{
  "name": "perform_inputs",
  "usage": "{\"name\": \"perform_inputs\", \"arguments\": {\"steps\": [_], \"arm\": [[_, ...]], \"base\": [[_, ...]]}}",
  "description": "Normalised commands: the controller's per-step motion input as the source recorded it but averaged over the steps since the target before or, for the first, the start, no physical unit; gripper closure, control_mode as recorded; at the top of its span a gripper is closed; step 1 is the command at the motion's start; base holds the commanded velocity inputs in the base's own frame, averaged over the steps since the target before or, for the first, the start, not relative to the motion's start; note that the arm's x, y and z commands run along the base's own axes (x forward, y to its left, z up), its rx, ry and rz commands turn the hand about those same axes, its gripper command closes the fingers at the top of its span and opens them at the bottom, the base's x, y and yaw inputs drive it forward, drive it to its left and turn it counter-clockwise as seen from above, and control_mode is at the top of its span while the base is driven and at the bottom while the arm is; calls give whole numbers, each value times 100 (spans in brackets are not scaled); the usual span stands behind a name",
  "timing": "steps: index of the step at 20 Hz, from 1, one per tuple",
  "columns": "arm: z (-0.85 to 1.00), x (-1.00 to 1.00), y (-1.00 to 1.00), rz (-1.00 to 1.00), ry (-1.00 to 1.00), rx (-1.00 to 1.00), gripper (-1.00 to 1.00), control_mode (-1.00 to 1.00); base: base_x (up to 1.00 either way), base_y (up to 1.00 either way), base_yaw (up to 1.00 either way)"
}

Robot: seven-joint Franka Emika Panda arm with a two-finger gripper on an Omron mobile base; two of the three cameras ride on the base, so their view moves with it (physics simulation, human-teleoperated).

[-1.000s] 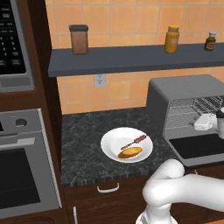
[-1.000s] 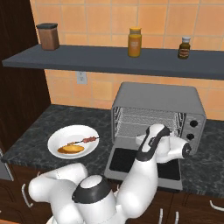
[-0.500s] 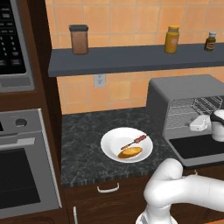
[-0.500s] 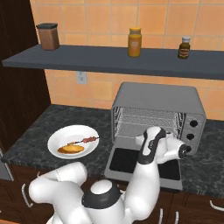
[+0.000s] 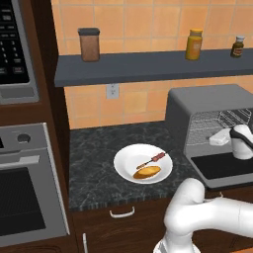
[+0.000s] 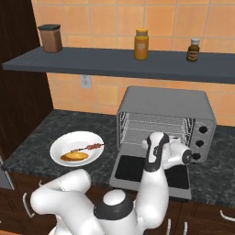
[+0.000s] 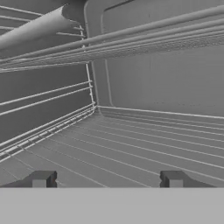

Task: Pick up the kebab skewer and baguette bread, and place them inside the toaster oven. Close the toaster oven door and start by setting the timer.

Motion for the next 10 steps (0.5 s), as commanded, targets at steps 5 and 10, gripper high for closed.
{"name": "perform_inputs", "arguments": {"steps": [5, 10], "arm": [[-62, 2, 4, -6, 1, 0, -100, -100], [-74, -27, 0, -4, 14, -4, -100, -100]], "base": [[0, 0, 0], [0, 0, 0]]}}
